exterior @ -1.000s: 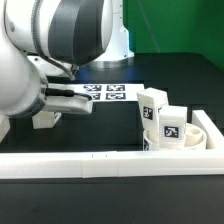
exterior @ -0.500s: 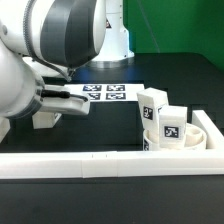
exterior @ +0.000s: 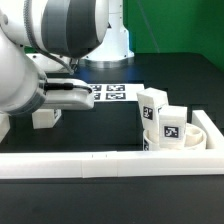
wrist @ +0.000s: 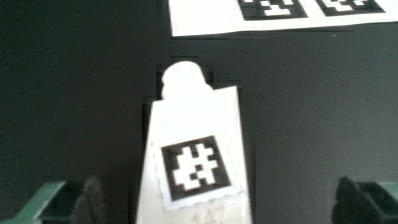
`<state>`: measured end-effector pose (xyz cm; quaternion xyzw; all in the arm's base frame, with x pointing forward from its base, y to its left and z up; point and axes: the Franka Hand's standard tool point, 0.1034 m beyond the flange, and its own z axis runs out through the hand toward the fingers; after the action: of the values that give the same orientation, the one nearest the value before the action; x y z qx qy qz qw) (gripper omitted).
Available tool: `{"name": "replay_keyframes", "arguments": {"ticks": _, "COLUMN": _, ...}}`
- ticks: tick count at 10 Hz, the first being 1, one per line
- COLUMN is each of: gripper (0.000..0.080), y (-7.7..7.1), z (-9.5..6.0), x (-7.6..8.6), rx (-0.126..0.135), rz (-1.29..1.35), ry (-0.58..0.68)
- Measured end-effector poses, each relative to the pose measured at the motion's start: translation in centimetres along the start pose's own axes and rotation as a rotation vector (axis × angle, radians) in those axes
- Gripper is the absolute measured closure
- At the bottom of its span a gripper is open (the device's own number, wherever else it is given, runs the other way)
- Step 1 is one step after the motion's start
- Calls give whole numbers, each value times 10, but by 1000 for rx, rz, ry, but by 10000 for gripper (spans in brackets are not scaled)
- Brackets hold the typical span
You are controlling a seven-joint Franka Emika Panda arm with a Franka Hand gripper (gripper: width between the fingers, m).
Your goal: Assemble stool
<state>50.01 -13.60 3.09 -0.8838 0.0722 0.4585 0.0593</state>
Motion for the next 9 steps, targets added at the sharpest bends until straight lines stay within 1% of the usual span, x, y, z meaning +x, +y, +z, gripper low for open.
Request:
{"name": "replay_keyframes", "arguments": {"ticks": 1, "gripper": 151, "y": 0, "z": 0, "x": 0, "rx": 0, "rz": 0, "ry": 0}}
{"name": "replay_keyframes", "arguments": {"ticks": 3, "gripper": 151, "y": 1, "z": 2, "x": 7, "rx": -8, "rz": -1, "ry": 30}}
{"name": "replay_keyframes", "arguments": {"ticks": 7, "gripper": 160, "y": 0, "z": 16, "x": 13, "rx": -7, "rz": 5, "ry": 18}}
{"name": "replay_keyframes", "arguments": {"ticks": 8, "gripper": 343, "y": 0, "z": 17, "x": 13, "rx": -7, "rz": 5, "ry": 16}}
{"name": "replay_keyframes", "arguments": {"ticks": 9, "gripper": 478, "y": 1, "z": 17, "x": 12, "rx": -6, "rz": 6, "ry": 15}}
